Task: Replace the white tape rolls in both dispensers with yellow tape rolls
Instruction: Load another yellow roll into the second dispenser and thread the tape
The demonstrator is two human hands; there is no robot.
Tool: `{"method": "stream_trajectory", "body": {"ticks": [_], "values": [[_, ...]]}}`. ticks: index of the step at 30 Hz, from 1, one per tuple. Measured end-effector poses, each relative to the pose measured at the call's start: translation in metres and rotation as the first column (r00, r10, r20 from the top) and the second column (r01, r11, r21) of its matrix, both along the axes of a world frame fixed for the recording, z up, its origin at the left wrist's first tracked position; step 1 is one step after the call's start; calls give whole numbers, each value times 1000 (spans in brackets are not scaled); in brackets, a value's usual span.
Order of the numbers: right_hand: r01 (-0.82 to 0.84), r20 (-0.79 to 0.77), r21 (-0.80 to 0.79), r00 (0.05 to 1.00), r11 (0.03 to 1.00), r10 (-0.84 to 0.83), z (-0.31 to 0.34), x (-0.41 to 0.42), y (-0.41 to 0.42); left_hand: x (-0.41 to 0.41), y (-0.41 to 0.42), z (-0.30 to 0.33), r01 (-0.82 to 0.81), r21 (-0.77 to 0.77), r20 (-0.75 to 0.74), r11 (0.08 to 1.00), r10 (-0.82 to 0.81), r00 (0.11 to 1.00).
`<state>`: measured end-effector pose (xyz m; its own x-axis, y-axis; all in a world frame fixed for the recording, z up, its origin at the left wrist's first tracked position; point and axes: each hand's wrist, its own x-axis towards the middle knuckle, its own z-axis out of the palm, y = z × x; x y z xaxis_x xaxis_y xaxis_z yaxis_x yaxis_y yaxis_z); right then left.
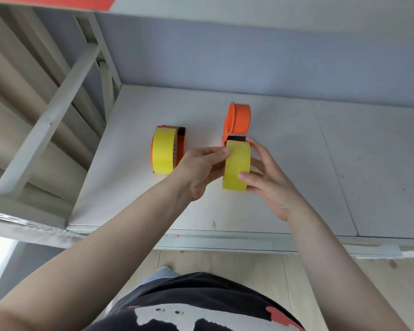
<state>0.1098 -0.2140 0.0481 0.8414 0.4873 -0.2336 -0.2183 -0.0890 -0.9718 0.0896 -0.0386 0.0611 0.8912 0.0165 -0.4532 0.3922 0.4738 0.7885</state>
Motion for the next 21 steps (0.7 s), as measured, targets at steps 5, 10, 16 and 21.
{"method": "stream_trajectory", "body": {"ticks": [5,10,16,21], "values": [[32,-18,-62,999,998,-33,3,7,-4,8,-7,0,34,-4,-37,999,-34,999],[96,-59,-27,993,995,-98,4,12,-7,11,-10,-2,65,0,-25,998,-65,998],[222,-250,-6,944,975,-217,-2,34,-20,28,-13,1,-22,373,35,927,10,999],[359,-393,-53,850,932,-349,-1,75,-29,67,-17,5,-120,490,122,863,69,990]]}}
